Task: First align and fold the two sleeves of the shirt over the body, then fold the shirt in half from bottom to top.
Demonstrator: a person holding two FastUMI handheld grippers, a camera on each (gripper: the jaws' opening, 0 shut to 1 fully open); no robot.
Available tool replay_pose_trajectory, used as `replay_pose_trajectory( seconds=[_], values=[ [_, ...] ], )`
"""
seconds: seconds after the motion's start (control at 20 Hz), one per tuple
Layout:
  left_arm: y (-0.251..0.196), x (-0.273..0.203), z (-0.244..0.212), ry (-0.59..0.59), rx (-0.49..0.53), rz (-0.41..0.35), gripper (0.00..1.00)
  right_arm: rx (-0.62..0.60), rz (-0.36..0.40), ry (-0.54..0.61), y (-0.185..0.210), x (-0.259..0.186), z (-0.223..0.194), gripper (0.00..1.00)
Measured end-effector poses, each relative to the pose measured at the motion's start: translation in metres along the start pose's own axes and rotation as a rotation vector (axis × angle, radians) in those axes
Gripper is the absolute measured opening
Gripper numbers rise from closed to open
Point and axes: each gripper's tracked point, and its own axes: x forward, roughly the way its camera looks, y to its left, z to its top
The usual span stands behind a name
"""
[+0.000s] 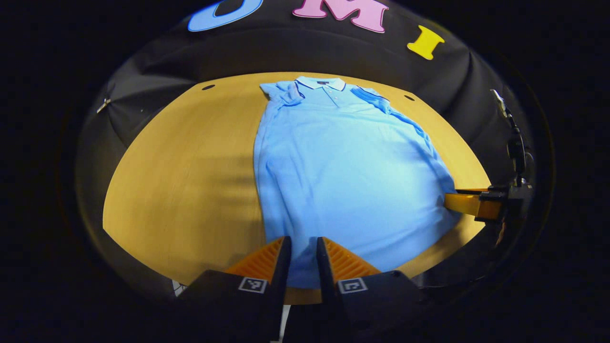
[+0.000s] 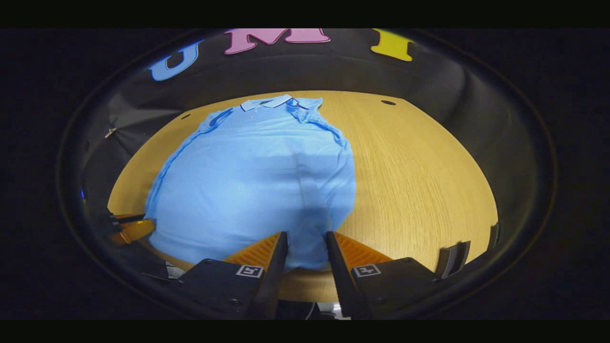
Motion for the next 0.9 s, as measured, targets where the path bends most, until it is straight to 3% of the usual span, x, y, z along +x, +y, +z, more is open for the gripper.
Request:
replay_pose_trajectory(
  seconds=[0.05, 0.15, 0.2, 0.25, 0.3, 0.35, 0.45, 0.5, 0.9],
  values=[
    [0.001, 0.000, -0.001, -0.004, -0.015, 0.002, 0.29, 0.001, 0.010, -0.005, 0.002, 0.000, 0.001, 0.53],
    [0.003, -0.001, -0.002, -0.003, -0.019, 0.003, 0.21, -0.002, 0.004, -0.004, 0.002, 0.000, 0.000, 0.21],
    [0.004, -0.001, -0.001, -0.003, -0.019, 0.013, 0.19, -0.014, 0.006, -0.006, 0.003, 0.001, 0.001, 0.16],
    [0.006, 0.000, 0.000, -0.009, -0.022, 0.018, 0.14, -0.015, 0.010, -0.006, 0.005, 0.001, 0.001, 0.21],
    [0.005, -0.001, 0.001, -0.007, -0.026, 0.015, 0.11, -0.015, 0.016, -0.006, 0.006, 0.001, 0.002, 0.15],
    [0.004, -0.001, 0.000, -0.005, -0.030, 0.010, 0.07, -0.010, 0.024, -0.004, 0.006, 0.001, 0.001, 0.14],
    [0.005, -0.002, 0.002, 0.000, -0.041, 0.001, 0.07, 0.006, 0.039, -0.003, 0.006, 0.001, 0.002, 0.10],
    [0.004, -0.001, 0.004, 0.001, -0.037, 0.001, 0.06, 0.017, 0.044, -0.003, 0.006, 0.001, 0.003, 0.15],
    [0.004, -0.014, 0.033, -0.035, -0.020, -0.002, 0.06, -0.010, 0.054, -0.069, 0.009, -0.012, 0.029, 0.15]
  ],
)
